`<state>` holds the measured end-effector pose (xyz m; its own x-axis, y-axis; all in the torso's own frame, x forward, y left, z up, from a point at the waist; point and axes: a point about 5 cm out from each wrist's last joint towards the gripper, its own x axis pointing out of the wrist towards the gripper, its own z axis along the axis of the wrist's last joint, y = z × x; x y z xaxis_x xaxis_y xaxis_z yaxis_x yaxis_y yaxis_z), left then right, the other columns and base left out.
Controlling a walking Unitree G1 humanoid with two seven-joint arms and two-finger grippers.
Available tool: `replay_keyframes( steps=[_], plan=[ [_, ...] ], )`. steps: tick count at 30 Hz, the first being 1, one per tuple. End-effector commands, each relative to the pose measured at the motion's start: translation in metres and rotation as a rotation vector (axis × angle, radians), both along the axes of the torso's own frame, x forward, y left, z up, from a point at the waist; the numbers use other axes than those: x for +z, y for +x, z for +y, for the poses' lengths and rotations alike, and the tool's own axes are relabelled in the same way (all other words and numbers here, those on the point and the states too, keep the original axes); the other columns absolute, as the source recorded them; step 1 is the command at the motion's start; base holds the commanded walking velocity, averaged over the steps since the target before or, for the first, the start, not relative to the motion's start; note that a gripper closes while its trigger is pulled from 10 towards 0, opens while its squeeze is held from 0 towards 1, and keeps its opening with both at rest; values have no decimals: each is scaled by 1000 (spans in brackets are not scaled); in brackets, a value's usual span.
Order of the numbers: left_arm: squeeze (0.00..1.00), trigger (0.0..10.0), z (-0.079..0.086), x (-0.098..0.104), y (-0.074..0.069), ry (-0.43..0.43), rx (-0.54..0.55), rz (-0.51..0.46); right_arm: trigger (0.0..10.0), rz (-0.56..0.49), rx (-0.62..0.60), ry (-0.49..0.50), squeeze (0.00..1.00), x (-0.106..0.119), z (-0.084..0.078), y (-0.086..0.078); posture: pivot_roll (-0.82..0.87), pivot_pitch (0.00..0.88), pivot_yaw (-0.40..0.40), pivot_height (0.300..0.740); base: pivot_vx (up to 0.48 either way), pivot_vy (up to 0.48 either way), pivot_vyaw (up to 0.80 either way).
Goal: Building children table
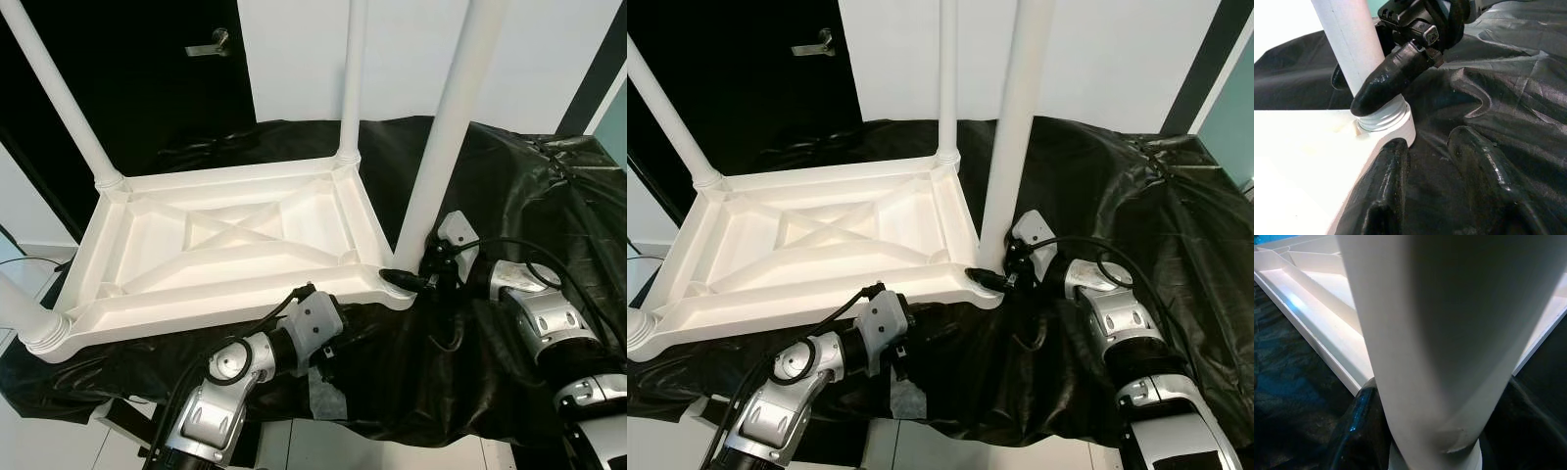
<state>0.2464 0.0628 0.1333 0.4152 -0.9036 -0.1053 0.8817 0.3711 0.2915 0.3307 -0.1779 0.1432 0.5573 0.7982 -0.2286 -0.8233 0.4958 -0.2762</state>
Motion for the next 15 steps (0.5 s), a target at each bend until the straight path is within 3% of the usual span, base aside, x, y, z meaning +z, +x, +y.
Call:
replay_keyframes(
  steps=[1, 3, 4, 7, 15],
  plan=[
    [0, 10000, 1, -1, 5, -11, 93, -17, 0, 23, 20, -42, 0, -7, -2, -2, 32, 0, -1, 740, 0, 0, 0],
    [0, 10000, 0, -1, 5, -14, 92, -18, 0, 43, 13, -21, 0, -10, -5, -6, 27, 0, -1, 740, 0, 0, 0],
    [0, 10000, -1, 0, 4, -15, 91, -19, 10000, 46, -8, -21, 0, -12, -6, -7, 26, 0, -2, 740, 0, 0, 0],
    [0, 10000, -2, 0, 4, -17, 89, -20, 10000, 42, -24, -26, 0, -15, -8, -8, 26, 0, -2, 740, 0, 0, 0],
    [0, 10000, 3, 1, 5, -24, 106, -22, 10000, -38, -223, 42, 0, -21, 3, -17, 25, 0, -8, 740, 0, 0, 0]
  ],
)
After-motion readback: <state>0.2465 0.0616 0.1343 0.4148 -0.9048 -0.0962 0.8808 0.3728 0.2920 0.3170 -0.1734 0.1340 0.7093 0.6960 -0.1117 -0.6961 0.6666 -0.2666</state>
